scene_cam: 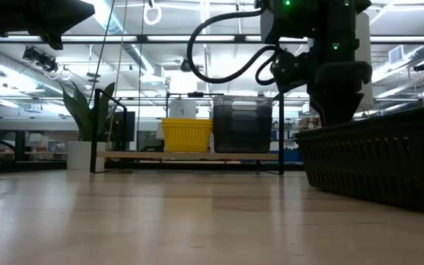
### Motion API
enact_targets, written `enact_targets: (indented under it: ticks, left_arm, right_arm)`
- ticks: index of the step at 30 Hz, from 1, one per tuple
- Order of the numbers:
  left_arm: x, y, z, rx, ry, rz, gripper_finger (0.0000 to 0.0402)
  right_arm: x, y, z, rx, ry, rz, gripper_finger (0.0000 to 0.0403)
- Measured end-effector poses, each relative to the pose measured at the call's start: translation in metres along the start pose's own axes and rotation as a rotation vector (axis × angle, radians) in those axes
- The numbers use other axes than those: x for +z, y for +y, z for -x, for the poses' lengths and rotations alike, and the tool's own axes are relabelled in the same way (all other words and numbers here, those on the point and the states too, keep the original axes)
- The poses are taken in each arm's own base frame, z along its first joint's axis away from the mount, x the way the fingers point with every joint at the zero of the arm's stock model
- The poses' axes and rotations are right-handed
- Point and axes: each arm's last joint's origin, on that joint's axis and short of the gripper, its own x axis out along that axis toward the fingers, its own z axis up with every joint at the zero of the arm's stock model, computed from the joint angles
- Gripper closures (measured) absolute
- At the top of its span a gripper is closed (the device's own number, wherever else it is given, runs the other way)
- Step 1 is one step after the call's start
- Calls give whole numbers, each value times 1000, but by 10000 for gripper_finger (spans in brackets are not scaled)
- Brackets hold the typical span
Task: Stack baskets on shelf by color
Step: Stack the top small black bin on top of the bottom small black bin
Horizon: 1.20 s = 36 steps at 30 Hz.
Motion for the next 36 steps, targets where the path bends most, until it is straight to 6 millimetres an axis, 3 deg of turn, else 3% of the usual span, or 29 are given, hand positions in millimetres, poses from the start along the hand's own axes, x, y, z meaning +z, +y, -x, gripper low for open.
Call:
enact_targets:
  ticks: [6,12,18,25,30,36]
  left_arm:
    - [0,0,0,0,0,0,373]
    - [0,0,0,0,0,0,363]
    - [0,0,0,0,0,0,364]
    - [0,0,0,0,0,0,374]
    - [0,0,0,0,0,0,369]
    - [0,0,0,0,0,0,362]
  right_arm:
    - [-4,-3,-8,-57,-16,9,209]
    - [-10,-7,-23,-109,-49,9,226]
    - [-17,-9,-37,-98,-43,33,283]
    - [-21,-7,-39,-74,-17,63,390]
    - [-27,4,-30,-122,1,113,390]
    - [-20,20,4,-181,-26,172,396]
